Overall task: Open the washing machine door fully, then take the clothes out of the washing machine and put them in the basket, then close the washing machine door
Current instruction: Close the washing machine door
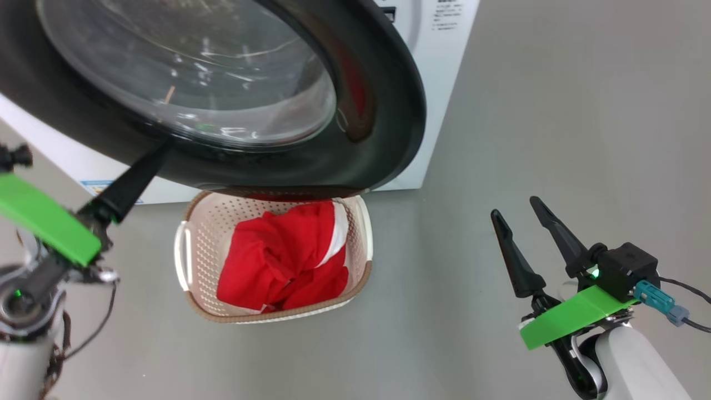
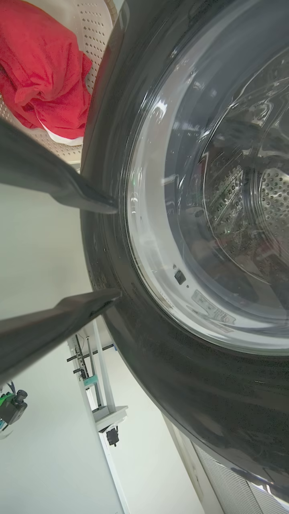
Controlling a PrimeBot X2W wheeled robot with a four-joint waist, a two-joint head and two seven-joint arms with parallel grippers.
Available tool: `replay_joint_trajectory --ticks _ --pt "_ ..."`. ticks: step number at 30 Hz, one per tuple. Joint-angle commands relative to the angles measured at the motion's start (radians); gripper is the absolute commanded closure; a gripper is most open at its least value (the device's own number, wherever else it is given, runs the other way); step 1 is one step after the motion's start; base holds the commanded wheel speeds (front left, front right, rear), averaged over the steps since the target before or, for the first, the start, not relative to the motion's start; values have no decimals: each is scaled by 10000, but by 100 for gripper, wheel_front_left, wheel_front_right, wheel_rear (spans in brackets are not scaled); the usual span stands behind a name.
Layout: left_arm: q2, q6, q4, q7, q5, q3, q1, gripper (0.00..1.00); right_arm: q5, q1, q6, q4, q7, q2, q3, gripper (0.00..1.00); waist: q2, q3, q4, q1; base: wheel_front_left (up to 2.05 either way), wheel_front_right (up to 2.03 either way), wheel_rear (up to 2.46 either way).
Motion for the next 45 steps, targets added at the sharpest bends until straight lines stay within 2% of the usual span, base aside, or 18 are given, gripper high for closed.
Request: replay_joint_trajectory --ticks 1,8,13,23,24,30,35,37,41,45 --pt "540 -104 -297 -383 69 385 158 0 0 173 16 -184 -120 -114 178 0 0 -253 296 -1 0 0 0" --pt "638 -104 -130 -1851 -283 629 1650 0 74 449 16 -152 -120 -259 139 0 0 -543 508 -1 0 0 0" --pt "919 -104 113 -2954 135 486 2708 0 137 661 16 -123 -120 -373 78 0 0 -654 550 -1 0 0 0" --pt "864 -104 857 -5775 785 -322 4111 0 142 1221 16 -99 -120 -457 -184 0 0 -919 361 -1 0 0 0" --pt "864 -104 857 -5775 785 -322 4111 0 142 1221 16 -99 -120 -457 -184 0 0 -919 361 -1 0 0 0" --pt "927 -104 1360 -7370 1341 -1031 4361 0 163 1491 16 -131 -120 -532 -309 0 0 -1068 235 -1 0 0 0" --pt "1032 -104 1996 -7865 2701 -1401 4271 0 168 1593 16 -147 -120 -550 -364 0 0 -1177 147 -1 0 0 0" --pt "821 -104 2032 -7882 3373 -874 4212 0 170 1615 16 -156 -120 -554 -383 0 0 -1207 128 -1 0 0 0" --pt "234 -104 1832 -7888 5287 438 4460 0 174 1642 16 -187 -120 -548 -411 0 0 -1265 78 -1 0 0 0" --pt "-354 -104 1435 -7889 7190 1345 4786 0 188 1669 16 -198 -120 -553 -416 0 0 -1327 44 -1 0 0 0"
